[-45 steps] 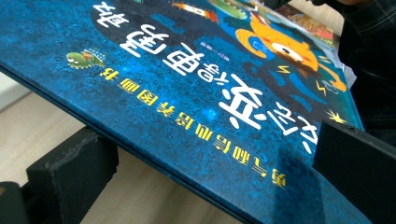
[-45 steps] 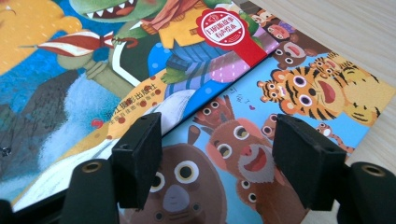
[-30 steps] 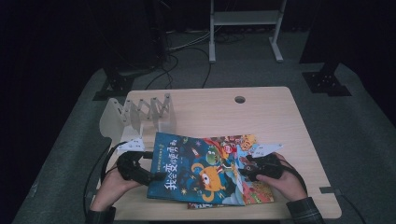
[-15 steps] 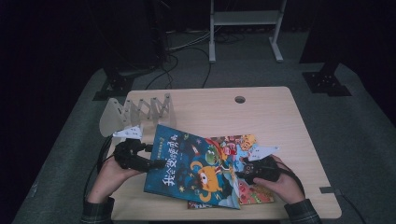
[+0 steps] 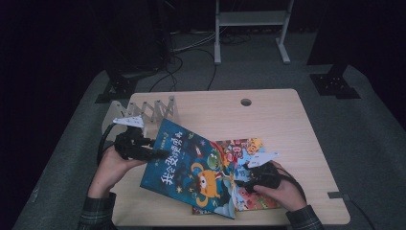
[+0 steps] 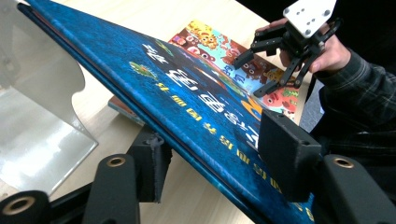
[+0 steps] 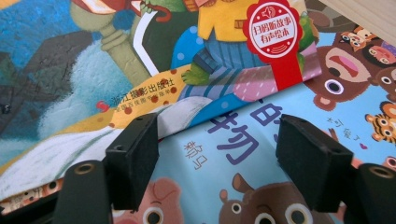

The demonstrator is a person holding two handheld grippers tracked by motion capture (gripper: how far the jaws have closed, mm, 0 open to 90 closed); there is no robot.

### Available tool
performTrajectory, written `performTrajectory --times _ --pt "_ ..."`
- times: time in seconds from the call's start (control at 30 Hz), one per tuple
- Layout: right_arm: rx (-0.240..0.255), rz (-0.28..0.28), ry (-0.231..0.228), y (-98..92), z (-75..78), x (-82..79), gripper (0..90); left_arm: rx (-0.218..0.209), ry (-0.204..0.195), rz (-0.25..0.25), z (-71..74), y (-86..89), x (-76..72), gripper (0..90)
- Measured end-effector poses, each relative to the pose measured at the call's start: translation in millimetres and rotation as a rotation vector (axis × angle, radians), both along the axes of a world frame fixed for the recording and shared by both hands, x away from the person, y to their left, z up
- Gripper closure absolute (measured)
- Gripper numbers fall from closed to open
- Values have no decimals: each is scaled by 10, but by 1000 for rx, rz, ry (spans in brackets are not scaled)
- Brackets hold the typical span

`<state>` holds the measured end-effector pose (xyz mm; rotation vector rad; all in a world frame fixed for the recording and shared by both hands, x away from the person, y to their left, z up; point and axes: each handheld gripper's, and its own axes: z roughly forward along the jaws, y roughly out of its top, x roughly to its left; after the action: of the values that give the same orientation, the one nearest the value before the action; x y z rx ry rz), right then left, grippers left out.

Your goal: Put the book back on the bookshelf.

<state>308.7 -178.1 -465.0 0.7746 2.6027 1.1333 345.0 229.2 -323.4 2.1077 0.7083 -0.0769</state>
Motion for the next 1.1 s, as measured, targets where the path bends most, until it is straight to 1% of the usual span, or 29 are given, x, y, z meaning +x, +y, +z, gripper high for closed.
performTrajectory --times 0.03,0.13,0.17,0.33,0.47,0.63,0.7,0.73,0.8,0.93,1.07,1.1 --pt "1 -4 2 -3 -6 8 250 -1 8 1 11 -7 23 475" --pt "-1 -2 -5 -3 -10 14 238 2 29 -1 39 -27 99 493" --pt "-2 -8 0 -2 -10 14 229 0 37 -1 50 -38 119 501" --pt "-1 -11 -2 0 -15 22 210 22 65 -19 145 -107 238 536" --pt "3 -18 -2 16 -19 22 198 54 82 -40 240 -174 342 557" --pt "9 -35 -2 74 -27 13 181 81 81 -66 373 -247 438 577" --pt "11 -34 -9 101 -31 14 180 91 77 -67 421 -280 474 590" --pt "14 -32 -8 114 -33 14 179 99 75 -76 443 -295 497 594" --pt "14 -30 -11 123 -35 18 179 107 81 -82 485 -332 534 602" --pt "20 -55 -8 93 -34 37 198 119 75 -102 595 -385 581 634" --pt "23 -84 -10 33 -36 77 209 145 65 -111 713 -428 600 653" --pt "24 -95 -10 21 -36 89 210 155 67 -114 742 -436 608 659"
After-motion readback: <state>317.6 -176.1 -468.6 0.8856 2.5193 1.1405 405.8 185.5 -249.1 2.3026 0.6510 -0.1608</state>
